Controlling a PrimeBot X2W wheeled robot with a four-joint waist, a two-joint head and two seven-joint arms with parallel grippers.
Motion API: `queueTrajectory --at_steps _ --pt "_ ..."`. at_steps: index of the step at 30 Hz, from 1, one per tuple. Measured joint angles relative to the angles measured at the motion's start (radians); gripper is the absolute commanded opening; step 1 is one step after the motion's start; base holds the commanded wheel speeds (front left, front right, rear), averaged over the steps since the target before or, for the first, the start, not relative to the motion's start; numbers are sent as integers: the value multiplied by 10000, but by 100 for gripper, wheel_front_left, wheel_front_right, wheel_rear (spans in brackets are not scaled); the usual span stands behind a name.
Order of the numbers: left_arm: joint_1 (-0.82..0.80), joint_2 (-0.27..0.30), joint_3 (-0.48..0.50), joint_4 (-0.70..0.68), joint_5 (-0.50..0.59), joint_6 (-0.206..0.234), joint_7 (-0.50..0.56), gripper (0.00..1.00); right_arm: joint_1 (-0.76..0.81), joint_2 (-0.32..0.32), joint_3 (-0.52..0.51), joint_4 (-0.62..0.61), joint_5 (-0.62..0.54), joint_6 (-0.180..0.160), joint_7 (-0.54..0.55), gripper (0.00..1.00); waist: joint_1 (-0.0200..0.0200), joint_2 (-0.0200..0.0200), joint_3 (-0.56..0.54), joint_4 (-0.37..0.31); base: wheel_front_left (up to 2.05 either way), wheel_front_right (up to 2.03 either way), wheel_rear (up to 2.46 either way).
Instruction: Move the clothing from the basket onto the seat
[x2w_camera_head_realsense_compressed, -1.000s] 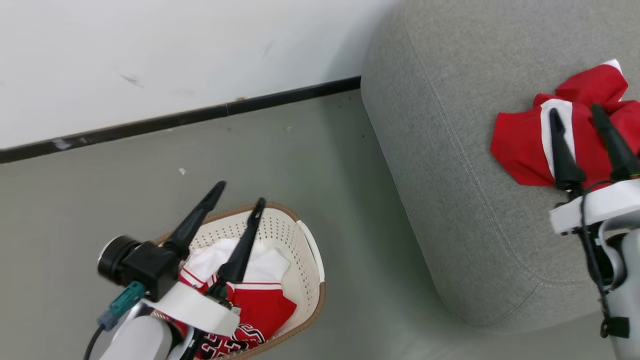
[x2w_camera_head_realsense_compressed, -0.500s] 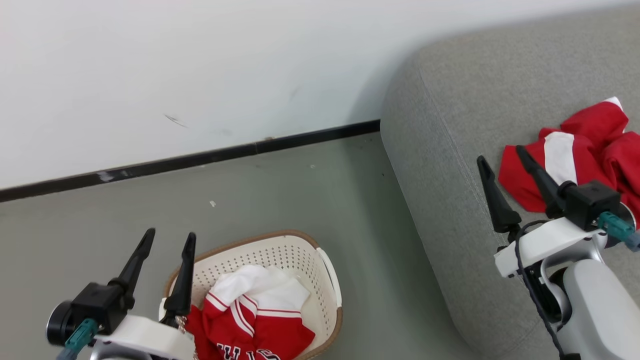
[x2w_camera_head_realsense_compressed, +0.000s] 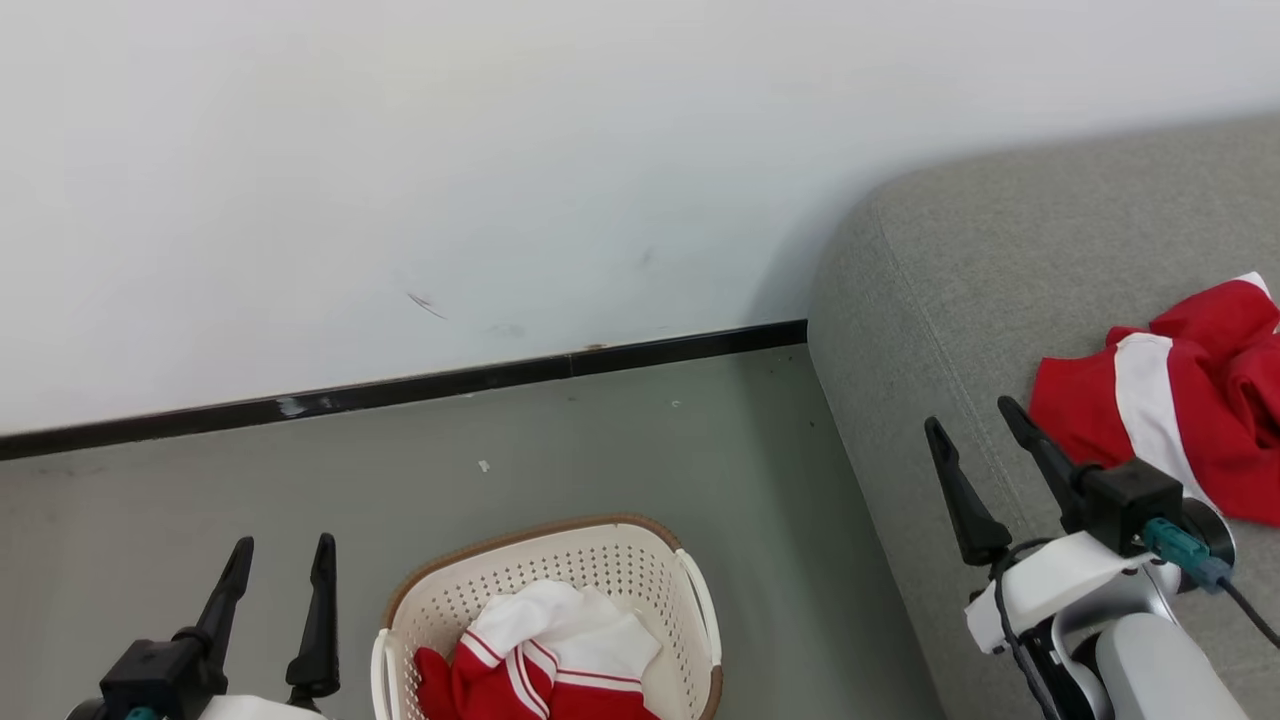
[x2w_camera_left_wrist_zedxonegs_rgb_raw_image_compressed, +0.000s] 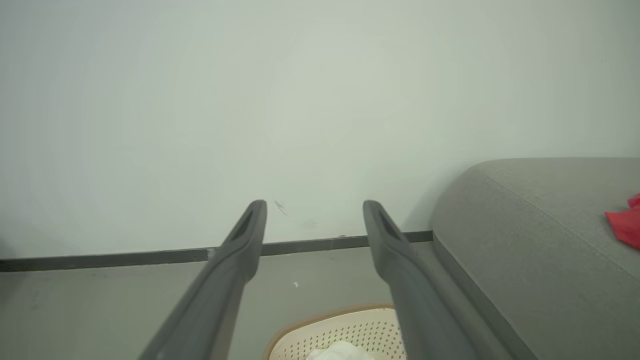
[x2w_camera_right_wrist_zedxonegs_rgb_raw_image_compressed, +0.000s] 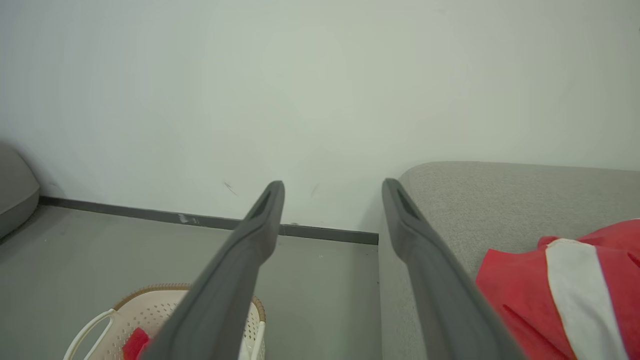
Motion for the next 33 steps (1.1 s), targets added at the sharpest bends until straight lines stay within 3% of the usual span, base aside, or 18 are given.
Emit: queueTrajectory --at_steps 18,33 --pt "1071 -238 299 211 134 163 0 100 1697 370 -447 -278 -709 0 0 100 0 0 -1110 494 0 0 0" --pt "1427 -270 359 77 265 146 0 100 2313 516 -650 -646 -930 0 0 100 0 0 -1391 627 0 0 0"
